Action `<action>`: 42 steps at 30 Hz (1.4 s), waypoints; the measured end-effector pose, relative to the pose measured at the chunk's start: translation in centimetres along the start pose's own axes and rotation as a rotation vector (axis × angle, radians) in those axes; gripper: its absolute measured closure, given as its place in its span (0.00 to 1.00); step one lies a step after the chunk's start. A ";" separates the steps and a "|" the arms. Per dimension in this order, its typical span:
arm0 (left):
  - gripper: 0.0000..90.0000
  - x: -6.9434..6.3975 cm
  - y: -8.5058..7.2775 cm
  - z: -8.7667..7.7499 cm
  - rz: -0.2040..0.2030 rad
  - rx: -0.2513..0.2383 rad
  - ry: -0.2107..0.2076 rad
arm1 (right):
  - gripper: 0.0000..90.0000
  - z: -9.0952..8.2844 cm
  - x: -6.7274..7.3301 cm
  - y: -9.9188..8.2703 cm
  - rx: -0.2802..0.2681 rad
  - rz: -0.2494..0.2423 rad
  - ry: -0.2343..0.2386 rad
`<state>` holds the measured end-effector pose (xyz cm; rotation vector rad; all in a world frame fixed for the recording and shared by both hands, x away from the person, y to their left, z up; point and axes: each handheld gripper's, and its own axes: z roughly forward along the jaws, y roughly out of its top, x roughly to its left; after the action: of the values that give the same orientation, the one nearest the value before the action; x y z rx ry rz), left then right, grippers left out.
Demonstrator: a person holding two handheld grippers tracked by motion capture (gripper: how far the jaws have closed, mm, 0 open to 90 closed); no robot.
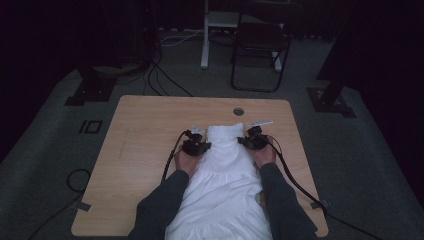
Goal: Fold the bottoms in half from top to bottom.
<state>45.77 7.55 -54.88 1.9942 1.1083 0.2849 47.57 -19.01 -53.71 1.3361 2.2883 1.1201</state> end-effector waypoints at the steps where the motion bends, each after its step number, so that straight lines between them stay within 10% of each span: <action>1: 0.96 0.0 0.0 0.0 0.000 0.000 0.000 | 0.93 0.0 0.0 0.0 0.000 0.000 0.000; 16: 0.96 0.5 10.1 -8.5 0.119 -0.242 0.048 | 0.93 -7.2 1.2 9.5 -0.229 -0.067 -0.022; 20: 0.96 0.9 11.2 -9.9 0.137 -0.242 0.051 | 0.92 -8.3 2.1 11.5 -0.253 -0.097 -0.026; 32: 0.96 0.4 8.3 -11.8 0.174 -0.174 -0.024 | 0.92 -9.0 3.9 8.4 -0.205 -0.107 0.027; 42: 0.96 -3.6 2.0 -16.6 0.249 -0.168 -0.086 | 0.91 -12.6 7.2 1.8 -0.196 -0.119 0.162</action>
<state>35.87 13.24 -42.08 1.9733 0.7571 0.4043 37.68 -18.71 -42.96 1.0580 2.2632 1.4148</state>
